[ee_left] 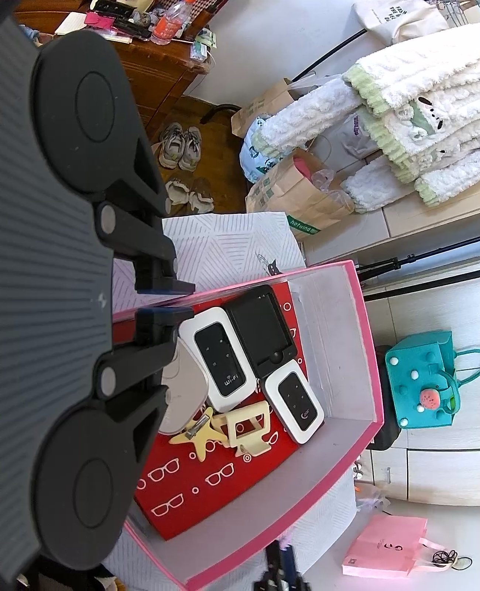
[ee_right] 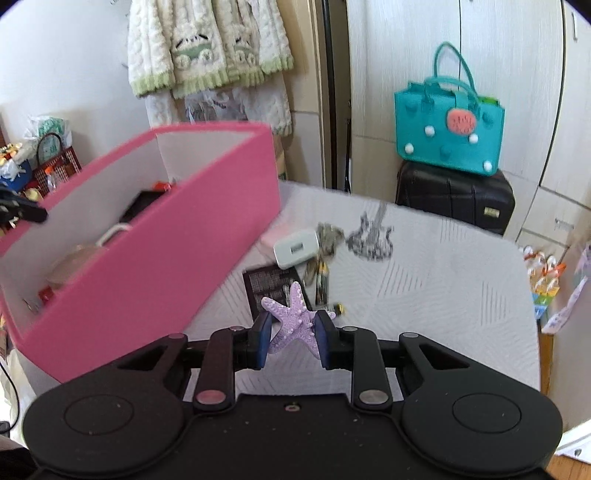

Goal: Organize rigid objects
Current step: 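Lower the purple starfish onto the black cradle, release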

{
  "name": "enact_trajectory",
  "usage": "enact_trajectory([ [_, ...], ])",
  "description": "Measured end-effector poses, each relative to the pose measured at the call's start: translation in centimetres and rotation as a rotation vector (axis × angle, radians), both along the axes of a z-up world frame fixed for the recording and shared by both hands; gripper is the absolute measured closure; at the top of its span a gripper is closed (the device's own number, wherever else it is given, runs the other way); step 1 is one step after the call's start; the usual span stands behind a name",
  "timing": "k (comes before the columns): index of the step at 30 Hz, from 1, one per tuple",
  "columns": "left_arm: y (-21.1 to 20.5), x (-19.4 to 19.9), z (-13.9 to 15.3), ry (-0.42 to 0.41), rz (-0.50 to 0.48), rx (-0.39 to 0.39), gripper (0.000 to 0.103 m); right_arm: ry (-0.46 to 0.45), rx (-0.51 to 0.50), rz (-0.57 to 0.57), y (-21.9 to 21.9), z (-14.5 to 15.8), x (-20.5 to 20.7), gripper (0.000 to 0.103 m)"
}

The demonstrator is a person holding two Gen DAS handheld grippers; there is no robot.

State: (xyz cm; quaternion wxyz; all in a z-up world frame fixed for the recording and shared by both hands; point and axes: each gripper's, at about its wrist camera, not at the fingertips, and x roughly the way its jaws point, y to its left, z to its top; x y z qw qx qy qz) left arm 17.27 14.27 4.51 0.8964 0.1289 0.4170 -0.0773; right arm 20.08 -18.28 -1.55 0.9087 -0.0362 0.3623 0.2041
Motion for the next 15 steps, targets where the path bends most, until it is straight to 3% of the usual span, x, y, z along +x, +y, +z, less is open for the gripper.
enact_trajectory([
  [4,0.1,0.0,0.0,-0.001,0.001,-0.003,0.098,-0.063,0.053,0.061,1.1,3.5,0.1,0.073],
  [8,0.2,0.1,0.2,0.005,0.004,-0.015,0.098,-0.088,0.156,0.202,4.1,6.8,0.6,0.073],
  [12,0.1,0.0,0.2,0.006,-0.007,-0.004,0.098,-0.033,0.168,0.326,8.6,7.7,2.5,0.073],
  [15,0.1,0.0,0.0,0.004,-0.009,-0.003,0.097,0.061,0.148,0.383,12.2,7.3,5.1,0.073],
])
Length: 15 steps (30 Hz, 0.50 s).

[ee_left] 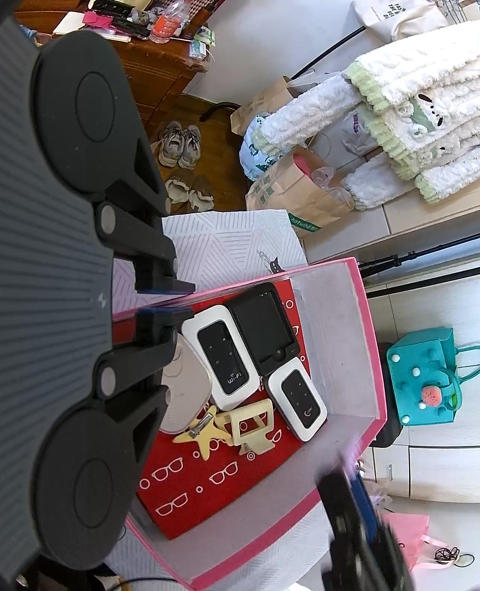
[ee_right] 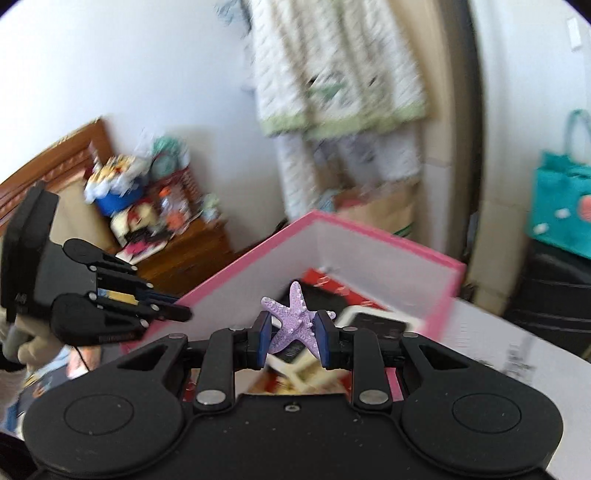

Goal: Organize rigid objects
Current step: 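Lower the purple starfish onto the black cradle, release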

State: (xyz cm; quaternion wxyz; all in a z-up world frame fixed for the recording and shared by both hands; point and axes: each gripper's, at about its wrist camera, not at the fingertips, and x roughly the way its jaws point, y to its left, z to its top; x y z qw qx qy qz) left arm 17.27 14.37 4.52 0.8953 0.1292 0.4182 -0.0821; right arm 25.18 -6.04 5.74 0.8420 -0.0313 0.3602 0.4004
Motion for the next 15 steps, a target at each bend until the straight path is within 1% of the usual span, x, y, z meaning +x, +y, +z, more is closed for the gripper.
enact_trajectory([
  [2,0.2,0.0,0.0,-0.002,0.004,-0.012,0.097,0.049,-0.051,0.033,2.8,-0.6,2.1,0.073],
  [5,0.3,-0.2,-0.1,-0.01,0.007,-0.016,0.097,0.09,-0.127,0.043,6.1,-1.7,4.8,0.073],
  [9,0.3,-0.2,-0.1,-0.008,0.009,-0.019,0.097,0.12,-0.217,0.041,9.4,-3.8,7.6,0.073],
  [10,0.2,-0.2,-0.1,-0.007,0.008,-0.019,0.097,0.139,-0.237,0.044,10.1,-4.5,8.2,0.073],
  [13,0.3,-0.1,0.0,-0.005,0.007,-0.024,0.097,0.175,-0.287,0.063,11.1,-6.0,8.7,0.073],
  [15,0.4,-0.2,0.0,-0.007,0.008,-0.027,0.097,0.174,-0.29,0.07,11.6,-6.4,8.4,0.073],
])
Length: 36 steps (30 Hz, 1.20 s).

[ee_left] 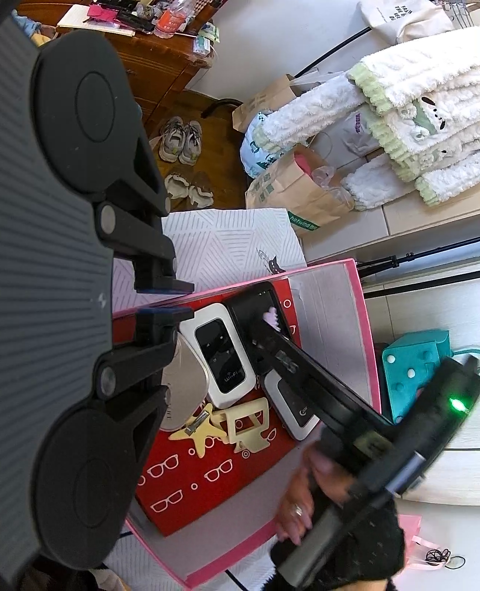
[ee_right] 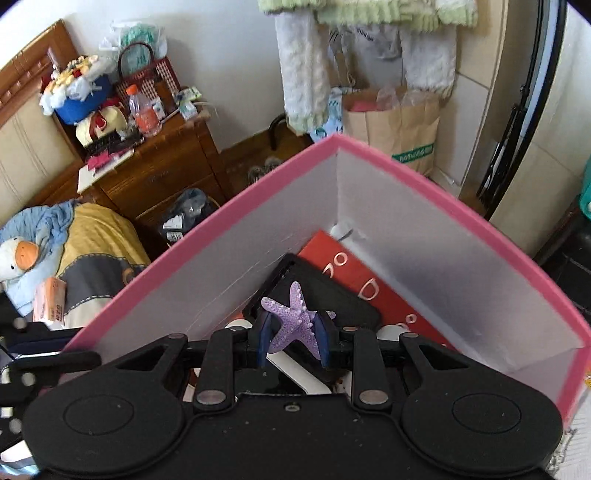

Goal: Organize rigid objects
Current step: 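Lower the purple starfish onto the black cradle, release, then grasp the black battery with the right tool and lift it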

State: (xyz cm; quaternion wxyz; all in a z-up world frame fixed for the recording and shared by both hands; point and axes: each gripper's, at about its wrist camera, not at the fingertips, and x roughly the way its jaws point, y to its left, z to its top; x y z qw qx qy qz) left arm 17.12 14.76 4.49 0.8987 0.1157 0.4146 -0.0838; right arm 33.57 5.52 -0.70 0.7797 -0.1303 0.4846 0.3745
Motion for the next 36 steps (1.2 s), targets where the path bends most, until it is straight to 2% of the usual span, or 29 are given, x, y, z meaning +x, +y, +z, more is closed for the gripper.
enact_trajectory([
  [5,0.1,-0.1,0.0,-0.003,-0.006,0.001,0.097,-0.104,-0.03,0.004,0.5,1.0,-1.0,0.072],
  [10,0.3,0.0,0.0,-0.007,-0.013,-0.013,0.097,-0.1,0.046,-0.033,-2.2,3.2,-2.1,0.069],
  [14,0.4,-0.2,-0.1,-0.012,-0.018,-0.016,0.097,-0.149,0.114,-0.081,-5.9,5.8,-3.9,0.064],
  [18,0.5,-0.2,-0.1,-0.019,-0.017,-0.023,0.097,-0.125,0.245,-0.135,-11.0,8.0,-6.1,0.063],
  [21,0.5,-0.2,-0.2,-0.018,-0.019,-0.023,0.097,-0.178,0.262,-0.185,-14.5,9.0,-8.1,0.06],
  [24,0.6,-0.2,-0.2,-0.022,-0.021,-0.024,0.096,-0.216,0.263,-0.244,-17.5,9.2,-9.3,0.057],
  [26,0.6,-0.2,-0.2,-0.022,-0.018,-0.03,0.096,-0.23,0.3,-0.267,-19.7,8.7,-10.0,0.057],
  [29,0.6,-0.1,-0.2,-0.017,-0.021,-0.027,0.096,-0.215,0.334,-0.294,-22.2,7.7,-10.5,0.057],
  [36,0.3,0.0,-0.1,-0.007,-0.018,-0.013,0.096,-0.194,0.291,-0.314,-24.3,3.8,-10.6,0.056],
])
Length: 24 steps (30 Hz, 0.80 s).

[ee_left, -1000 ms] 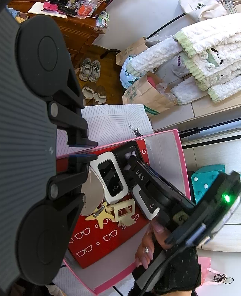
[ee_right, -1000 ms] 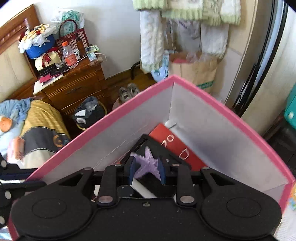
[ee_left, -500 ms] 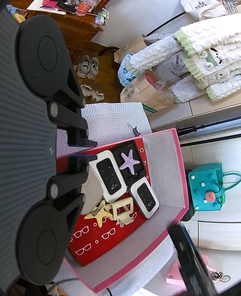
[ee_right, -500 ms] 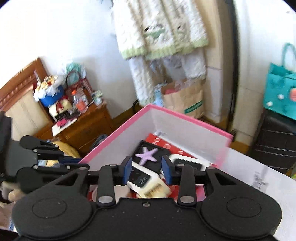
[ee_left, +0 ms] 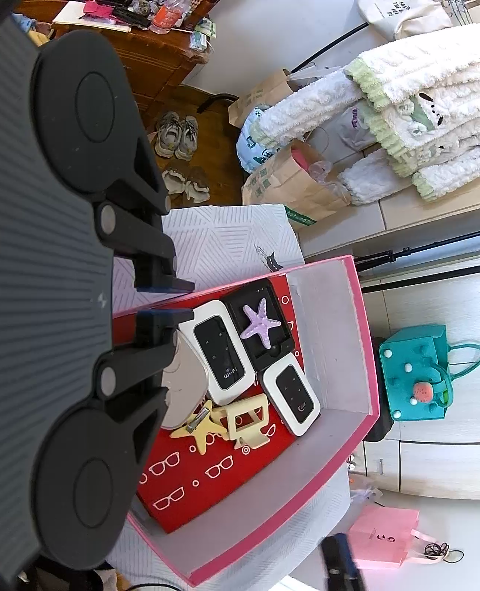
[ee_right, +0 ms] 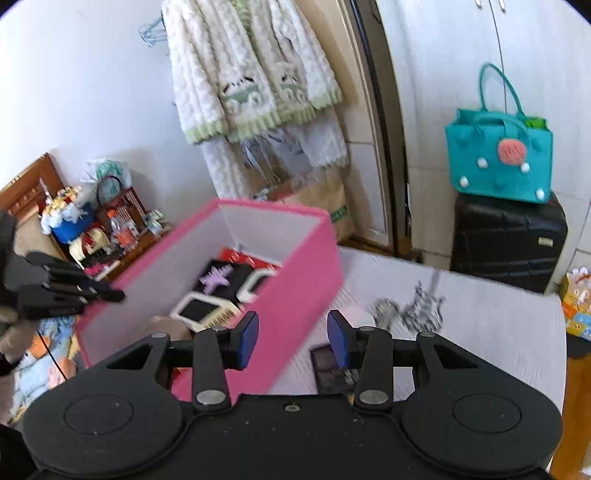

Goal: Organize rigid objects
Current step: 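Grasp the black battery with the right tool and lift it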

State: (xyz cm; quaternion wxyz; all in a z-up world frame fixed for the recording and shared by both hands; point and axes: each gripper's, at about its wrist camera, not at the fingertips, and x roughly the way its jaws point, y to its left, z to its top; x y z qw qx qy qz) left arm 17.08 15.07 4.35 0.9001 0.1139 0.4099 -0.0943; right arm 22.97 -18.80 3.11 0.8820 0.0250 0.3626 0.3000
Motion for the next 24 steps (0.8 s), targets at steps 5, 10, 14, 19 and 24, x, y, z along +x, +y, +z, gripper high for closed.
enact_trajectory([
  [5,0.2,0.2,0.1,0.009,0.015,-0.02,0.095,-0.018,0.044,0.08,-0.7,-3.0,0.3,0.056],
  [10,-0.1,0.3,0.1,0.014,0.022,-0.007,0.095,-0.008,-0.036,0.081,0.4,-5.8,1.6,0.056],
  [14,-0.1,0.3,0.1,0.018,0.032,-0.008,0.095,0.003,-0.108,0.098,1.1,-7.6,2.5,0.056],
  [19,-0.3,0.6,0.0,0.023,0.046,-0.002,0.095,-0.006,-0.161,0.123,1.7,-8.5,3.0,0.056],
  [24,-0.4,0.7,-0.1,0.025,0.056,-0.002,0.095,-0.033,-0.206,0.14,2.4,-8.7,2.9,0.054],
])
